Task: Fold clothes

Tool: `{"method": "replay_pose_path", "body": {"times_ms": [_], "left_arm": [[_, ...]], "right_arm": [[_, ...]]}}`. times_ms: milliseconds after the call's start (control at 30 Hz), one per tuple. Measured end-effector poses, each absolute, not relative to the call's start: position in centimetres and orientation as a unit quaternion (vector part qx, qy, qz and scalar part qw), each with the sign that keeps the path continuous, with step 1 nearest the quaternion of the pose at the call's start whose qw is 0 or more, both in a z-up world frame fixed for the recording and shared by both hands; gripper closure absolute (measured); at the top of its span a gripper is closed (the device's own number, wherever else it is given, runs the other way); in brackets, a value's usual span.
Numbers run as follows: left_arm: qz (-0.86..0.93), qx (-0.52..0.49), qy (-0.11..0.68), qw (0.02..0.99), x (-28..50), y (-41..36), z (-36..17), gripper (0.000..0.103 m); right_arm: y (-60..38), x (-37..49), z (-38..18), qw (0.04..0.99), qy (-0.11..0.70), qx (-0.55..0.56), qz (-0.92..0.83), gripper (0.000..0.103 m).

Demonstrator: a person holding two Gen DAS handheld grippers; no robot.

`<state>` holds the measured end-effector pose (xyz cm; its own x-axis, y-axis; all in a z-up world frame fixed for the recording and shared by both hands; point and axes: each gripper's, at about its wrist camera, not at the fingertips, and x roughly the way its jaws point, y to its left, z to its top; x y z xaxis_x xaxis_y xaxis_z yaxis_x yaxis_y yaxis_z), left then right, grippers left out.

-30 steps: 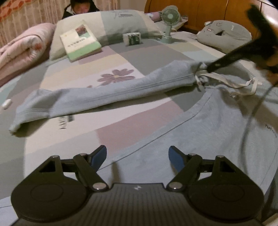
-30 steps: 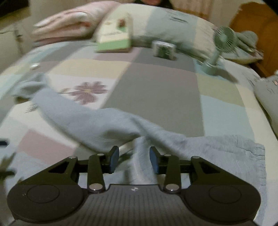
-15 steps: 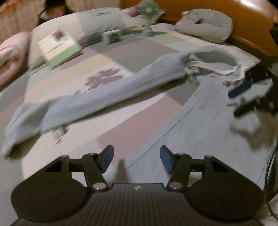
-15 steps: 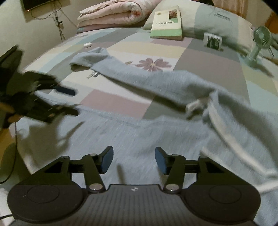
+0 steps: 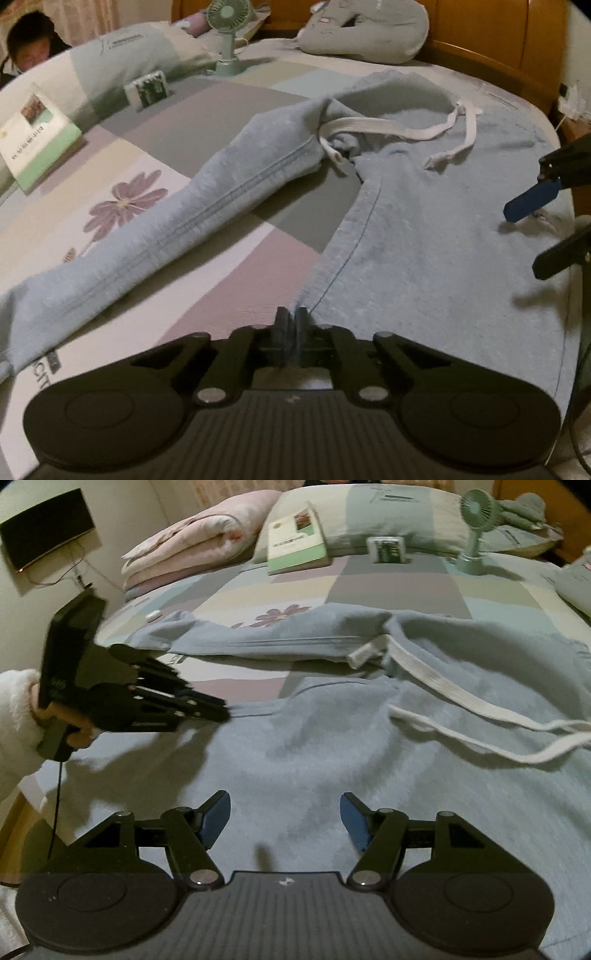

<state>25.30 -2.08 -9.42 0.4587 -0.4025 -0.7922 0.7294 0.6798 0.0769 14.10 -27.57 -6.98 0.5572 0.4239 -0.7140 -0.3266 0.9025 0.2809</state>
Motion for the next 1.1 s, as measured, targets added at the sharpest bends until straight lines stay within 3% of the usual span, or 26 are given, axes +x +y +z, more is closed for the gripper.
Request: {"method": "replay_pose_path", "body": {"times_ms": [100, 167, 267, 400, 600, 767, 833, 1100], "left_arm": [[-0.324, 0.17, 0.417, 0.832, 26.6, -1.3, -9.4, 0.1], [-0.313, 0.162, 0.42, 0.836, 26.8, -1.1, -9.1, 0.09], [-0.296, 0.176, 0.402, 0.849, 25.9, -1.0, -8.0, 0.09], [-0.316, 0.172, 0.365, 0.859, 24.1, -1.4, -5.6, 0.071], [-0.426, 0.135, 0.37, 0.814, 23.6, -7.8, -5.9, 0.063], [-0.425, 0.082, 0.427, 0.794, 27.3, -11.8, -9.1, 0.063], [-0.38, 0.085, 0.427, 0.816, 28.9, -11.8, -9.9, 0.077], [-0.334, 0.126, 0.415, 0.837, 28.8, -11.7, -8.5, 0.077]], "right_arm": [[-28.3, 14.2, -7.1, 0.883, 0.419, 0.071, 0.2, 0.032], [-28.7, 14.1, -7.1, 0.884, 0.418, 0.074, 0.195, 0.032], [-29.3, 13.7, -6.9, 0.889, 0.417, 0.062, 0.176, 0.032], [-31.6, 13.1, -7.0, 0.897, 0.42, 0.048, 0.127, 0.031], [-37.0, 12.5, -7.4, 0.907, 0.414, 0.058, 0.04, 0.031], [-40.1, 12.3, -8.7, 0.908, 0.414, 0.07, 0.016, 0.03], [-41.2, 12.2, -9.4, 0.908, 0.415, 0.059, -0.01, 0.03], [-43.4, 10.9, -9.0, 0.917, 0.395, 0.038, -0.031, 0.029]]}}
